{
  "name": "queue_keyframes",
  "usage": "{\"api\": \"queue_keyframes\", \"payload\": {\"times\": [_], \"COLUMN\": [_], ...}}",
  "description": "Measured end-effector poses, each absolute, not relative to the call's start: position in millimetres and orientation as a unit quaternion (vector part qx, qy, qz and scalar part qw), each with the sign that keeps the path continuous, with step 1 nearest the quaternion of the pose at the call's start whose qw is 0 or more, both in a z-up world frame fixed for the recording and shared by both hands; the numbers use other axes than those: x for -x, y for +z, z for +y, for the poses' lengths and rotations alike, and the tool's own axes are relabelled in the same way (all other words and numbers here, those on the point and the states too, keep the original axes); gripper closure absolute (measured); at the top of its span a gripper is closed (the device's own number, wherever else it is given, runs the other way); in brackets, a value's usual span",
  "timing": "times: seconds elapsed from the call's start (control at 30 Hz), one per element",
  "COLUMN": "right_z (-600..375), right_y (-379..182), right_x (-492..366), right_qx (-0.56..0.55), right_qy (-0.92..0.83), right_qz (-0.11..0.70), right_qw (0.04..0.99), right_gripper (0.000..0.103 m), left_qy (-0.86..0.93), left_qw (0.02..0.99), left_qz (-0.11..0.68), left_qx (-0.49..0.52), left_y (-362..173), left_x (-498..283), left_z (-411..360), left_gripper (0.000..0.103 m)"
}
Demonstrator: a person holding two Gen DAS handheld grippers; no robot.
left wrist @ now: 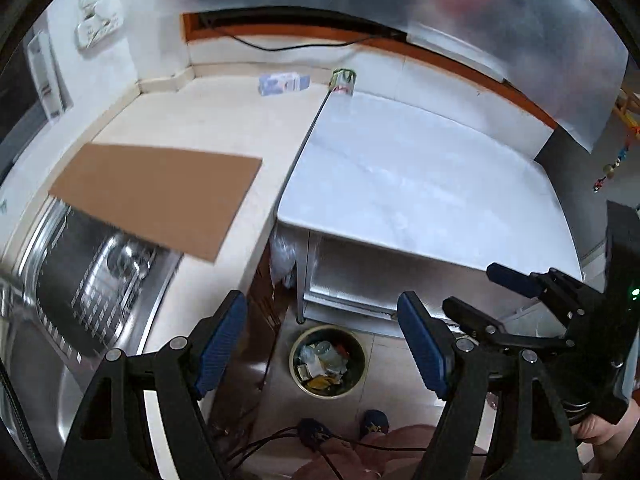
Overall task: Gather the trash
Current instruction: 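Raise both empty tools back toward the table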
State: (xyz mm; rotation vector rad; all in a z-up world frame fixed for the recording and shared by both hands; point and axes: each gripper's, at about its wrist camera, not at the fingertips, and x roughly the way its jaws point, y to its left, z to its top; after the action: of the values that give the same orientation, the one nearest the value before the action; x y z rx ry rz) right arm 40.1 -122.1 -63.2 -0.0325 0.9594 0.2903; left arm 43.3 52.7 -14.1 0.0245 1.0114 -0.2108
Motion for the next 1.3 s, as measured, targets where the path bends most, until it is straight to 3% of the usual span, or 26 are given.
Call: {"api": "queue_keyframes", "payload": {"times": [0.3,0.7,1.3], "right_z": [-126.9,-145.7,-147.2], "right_y": [-2.6,41.5,-45.6], "right_x": [-80.1,-217.6,-419.4], "right_qx": [0.047,0.068,0.052], "right_qy": [0.115,0.172,0.157], "right_qz": [0.401,0.346,0.389], "right_qw": [0.907,0.92,0.906], "right_gripper": [0.039,0.039,0.039], "left_qy": [-0.112,-0.06,-0.056], "left_qw": [0.879,0.893,0.861], "left_qz": [0.462,0.444,0.488], "left_qx": [-0.042,-0.041,-0.133], "left_y": [33.0,68.6,-41.1], "left_x": [-102.5,-229.3,-454.7], "left_z": [50.5,29.9,9.5], "left_gripper": [0.027,0.027,0.027]}}
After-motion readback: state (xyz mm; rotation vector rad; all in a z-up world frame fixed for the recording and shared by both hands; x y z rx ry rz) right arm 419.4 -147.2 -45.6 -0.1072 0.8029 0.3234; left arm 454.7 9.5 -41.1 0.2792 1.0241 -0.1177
